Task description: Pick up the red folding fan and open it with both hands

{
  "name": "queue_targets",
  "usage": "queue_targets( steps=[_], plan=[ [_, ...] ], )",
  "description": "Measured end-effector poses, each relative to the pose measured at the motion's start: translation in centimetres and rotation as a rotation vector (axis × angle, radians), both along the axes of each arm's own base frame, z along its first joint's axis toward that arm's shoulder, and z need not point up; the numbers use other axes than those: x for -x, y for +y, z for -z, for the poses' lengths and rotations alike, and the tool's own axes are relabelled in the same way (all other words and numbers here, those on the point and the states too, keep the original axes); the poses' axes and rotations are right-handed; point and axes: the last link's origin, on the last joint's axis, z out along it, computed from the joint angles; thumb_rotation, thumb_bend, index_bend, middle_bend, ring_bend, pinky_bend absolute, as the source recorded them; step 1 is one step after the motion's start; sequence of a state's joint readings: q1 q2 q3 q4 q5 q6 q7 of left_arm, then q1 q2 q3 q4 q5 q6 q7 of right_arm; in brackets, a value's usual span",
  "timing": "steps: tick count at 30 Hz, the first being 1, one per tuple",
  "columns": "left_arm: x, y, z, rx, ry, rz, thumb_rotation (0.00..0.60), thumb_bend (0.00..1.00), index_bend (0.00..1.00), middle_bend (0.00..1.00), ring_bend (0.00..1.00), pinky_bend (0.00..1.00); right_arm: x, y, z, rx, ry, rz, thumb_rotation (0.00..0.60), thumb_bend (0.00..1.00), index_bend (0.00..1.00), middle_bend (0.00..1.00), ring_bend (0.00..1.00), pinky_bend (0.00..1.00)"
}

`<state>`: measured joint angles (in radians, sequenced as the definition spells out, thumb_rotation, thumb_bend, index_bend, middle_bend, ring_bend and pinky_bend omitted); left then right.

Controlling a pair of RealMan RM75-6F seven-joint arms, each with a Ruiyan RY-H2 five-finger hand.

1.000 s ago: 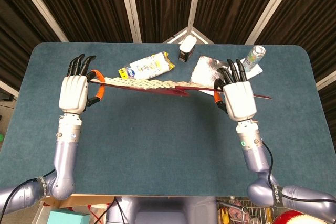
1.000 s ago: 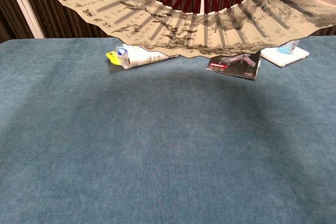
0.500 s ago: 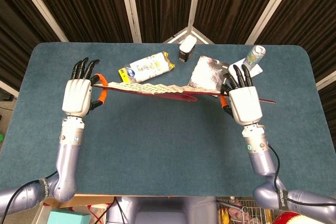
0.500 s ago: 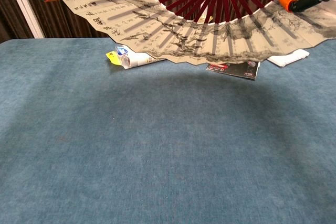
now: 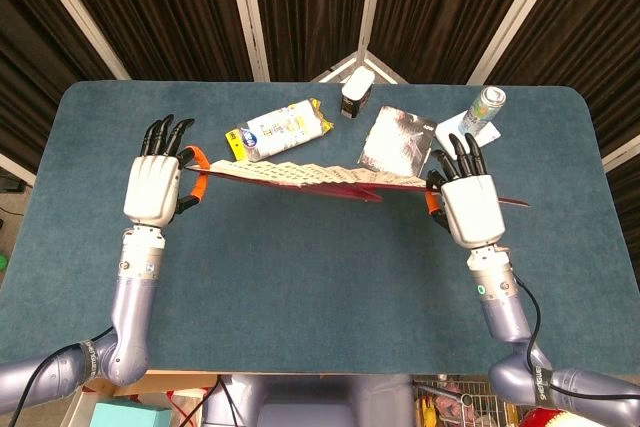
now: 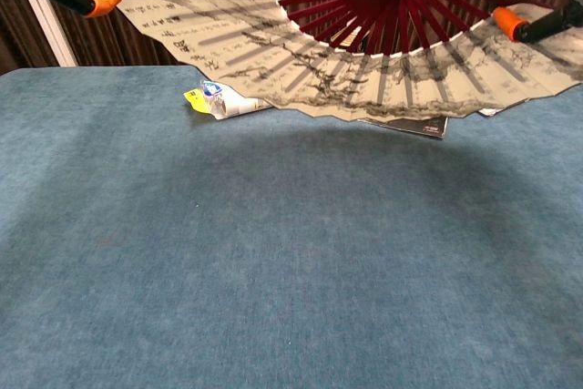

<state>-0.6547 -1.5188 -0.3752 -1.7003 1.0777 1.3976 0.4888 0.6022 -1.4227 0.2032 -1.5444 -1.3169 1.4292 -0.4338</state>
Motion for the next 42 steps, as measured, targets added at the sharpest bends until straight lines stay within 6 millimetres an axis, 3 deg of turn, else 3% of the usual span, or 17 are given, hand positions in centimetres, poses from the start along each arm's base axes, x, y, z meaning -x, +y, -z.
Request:
queue_targets(
  steps=[4,8,10,23,34,42],
  plan=[
    [0.5,-0.2,0.2,0.016,0.008,-0.011,0.600,0.27,0.40,0.01,0.00,0.00,0.5,0.7,0.4,-0.027,0.014,0.002,0.600,0.70,0.40,0.20,0.02,0.03],
    [1.4,-0.5,0.3,0.047,0.029,-0.025,0.600,0.11,0.24,0.00,0.00,0.00,1.3,2.0,1.0,-0.066,0.028,0.014,0.600,0.66,0.10,0.08,0.00,0.00],
    [1.8,-0.6,0.2,0.060,0.031,-0.033,0.600,0.05,0.20,0.00,0.00,0.00,1.5,2.6,1.2,-0.084,0.026,0.020,0.600,0.60,0.01,0.03,0.00,0.00],
    [2.9,-1.1,-1.1,0.093,-0.005,-0.021,0.600,0.02,0.15,0.00,0.00,0.00,1.7,5.2,0.8,-0.112,0.059,0.030,0.600,0.38,0.00,0.00,0.00,0.00],
    [3.3,-1.6,-1.6,0.097,-0.009,-0.008,0.600,0.02,0.14,0.00,0.00,0.00,3.6,6.1,0.7,-0.122,0.140,0.125,0.600,0.15,0.00,0.00,0.00,0.00],
    [3.3,-1.8,-2.2,0.086,-0.009,-0.002,0.600,0.02,0.14,0.00,0.00,0.00,4.1,6.2,0.6,-0.162,0.299,0.175,0.600,0.10,0.00,0.00,0.00,0.00]
  ],
)
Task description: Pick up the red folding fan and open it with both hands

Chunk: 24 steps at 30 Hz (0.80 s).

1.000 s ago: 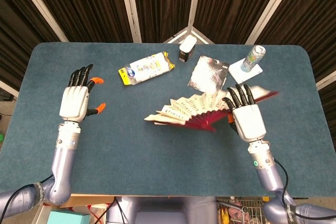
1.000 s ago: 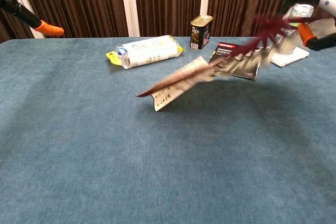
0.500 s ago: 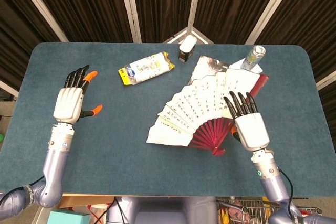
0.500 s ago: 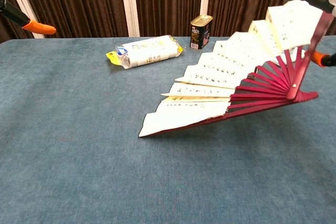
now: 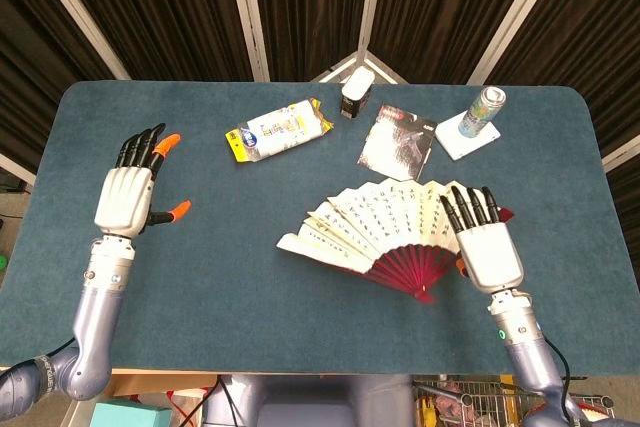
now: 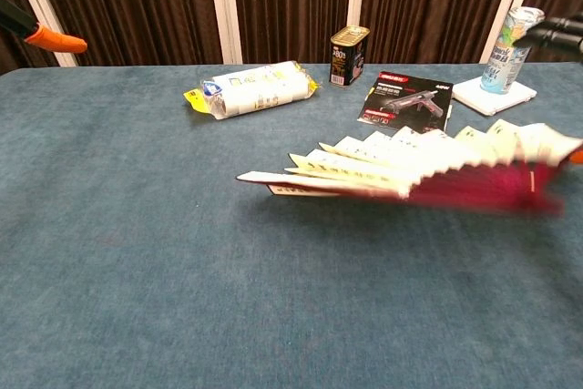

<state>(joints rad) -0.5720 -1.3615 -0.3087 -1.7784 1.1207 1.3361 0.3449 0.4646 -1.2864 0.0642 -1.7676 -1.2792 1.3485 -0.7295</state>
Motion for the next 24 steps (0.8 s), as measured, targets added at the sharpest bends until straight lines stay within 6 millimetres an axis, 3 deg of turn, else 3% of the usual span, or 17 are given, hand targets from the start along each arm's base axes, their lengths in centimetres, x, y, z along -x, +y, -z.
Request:
queue_targets(
  steps=[15,19,24],
  plan=[
    [0.4,-1.1,-1.1,-0.010,0.017,0.012,0.600,0.02,0.12,0.00,0.00,0.00,0.0,0.6,-0.8,-0.134,0.071,0.036,0.600,0.08,0.00,0.00,0.00,0.00],
    [1.5,-2.7,-1.6,-0.001,0.027,0.006,0.600,0.02,0.12,0.00,0.00,0.00,0.8,1.2,-1.1,-0.126,0.010,0.081,0.600,0.08,0.00,0.00,0.00,0.00],
    [3.8,-6.0,-2.2,0.029,0.052,-0.018,0.600,0.02,0.10,0.00,0.00,0.00,2.3,2.6,-1.7,-0.108,-0.157,0.200,0.600,0.08,0.00,0.00,0.00,0.00]
  ],
)
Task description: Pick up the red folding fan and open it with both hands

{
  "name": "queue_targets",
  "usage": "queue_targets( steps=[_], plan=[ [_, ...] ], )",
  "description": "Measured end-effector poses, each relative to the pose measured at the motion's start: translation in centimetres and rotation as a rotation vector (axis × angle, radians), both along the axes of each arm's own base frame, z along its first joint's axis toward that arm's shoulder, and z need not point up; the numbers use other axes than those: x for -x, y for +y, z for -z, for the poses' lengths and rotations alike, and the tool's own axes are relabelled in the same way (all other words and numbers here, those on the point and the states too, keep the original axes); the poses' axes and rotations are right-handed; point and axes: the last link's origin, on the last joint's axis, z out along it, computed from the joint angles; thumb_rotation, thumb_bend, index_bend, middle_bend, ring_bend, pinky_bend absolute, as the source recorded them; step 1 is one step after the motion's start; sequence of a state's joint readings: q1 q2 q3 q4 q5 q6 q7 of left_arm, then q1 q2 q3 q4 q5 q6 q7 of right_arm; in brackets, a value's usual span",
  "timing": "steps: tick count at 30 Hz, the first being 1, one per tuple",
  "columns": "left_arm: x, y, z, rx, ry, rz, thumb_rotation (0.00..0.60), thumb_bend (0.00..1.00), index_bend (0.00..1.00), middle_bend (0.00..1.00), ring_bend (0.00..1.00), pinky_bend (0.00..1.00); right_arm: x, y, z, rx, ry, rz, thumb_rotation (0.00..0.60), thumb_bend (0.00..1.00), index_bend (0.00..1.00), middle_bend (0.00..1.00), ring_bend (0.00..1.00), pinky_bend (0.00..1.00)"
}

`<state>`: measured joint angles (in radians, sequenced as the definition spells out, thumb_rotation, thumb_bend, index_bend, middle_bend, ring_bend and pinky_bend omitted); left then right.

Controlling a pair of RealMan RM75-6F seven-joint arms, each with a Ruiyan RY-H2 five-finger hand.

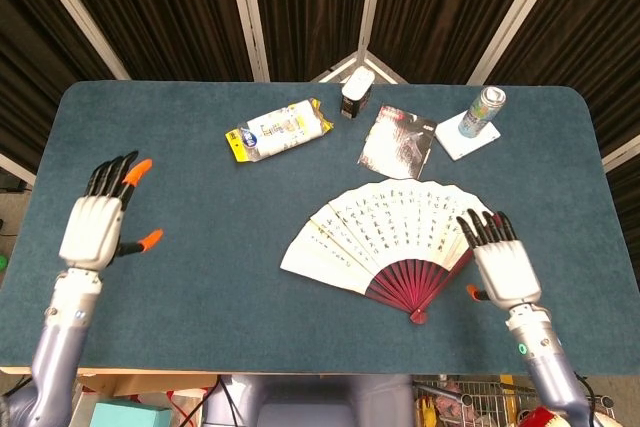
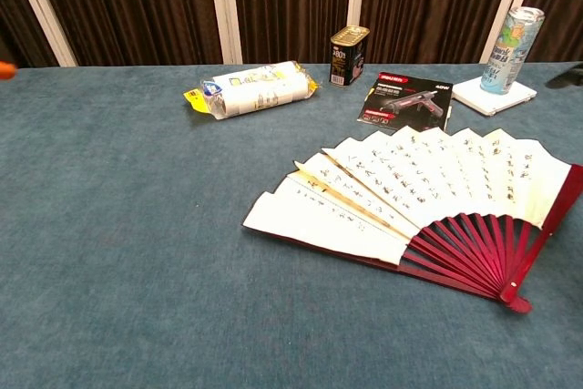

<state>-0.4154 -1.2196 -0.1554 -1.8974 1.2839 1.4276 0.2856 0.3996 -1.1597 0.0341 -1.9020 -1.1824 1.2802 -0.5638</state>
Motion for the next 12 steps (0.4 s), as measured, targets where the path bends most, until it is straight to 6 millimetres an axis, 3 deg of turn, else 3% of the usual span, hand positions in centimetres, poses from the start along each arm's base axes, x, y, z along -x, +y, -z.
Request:
queue_targets(
  steps=[6,12],
  plan=[
    [3.3,-5.3,-1.1,0.029,0.041,-0.029,0.600,0.02,0.09,0.00,0.00,0.00,2.3,2.9,-1.3,0.055,-0.137,0.147,0.600,0.08,0.00,0.00,0.00,0.00],
    [6.3,-10.1,-2.3,0.037,0.076,-0.060,0.600,0.02,0.05,0.00,0.00,0.00,3.1,5.6,-2.3,0.083,-0.143,0.124,0.600,0.08,0.00,0.00,0.00,0.00]
  ],
)
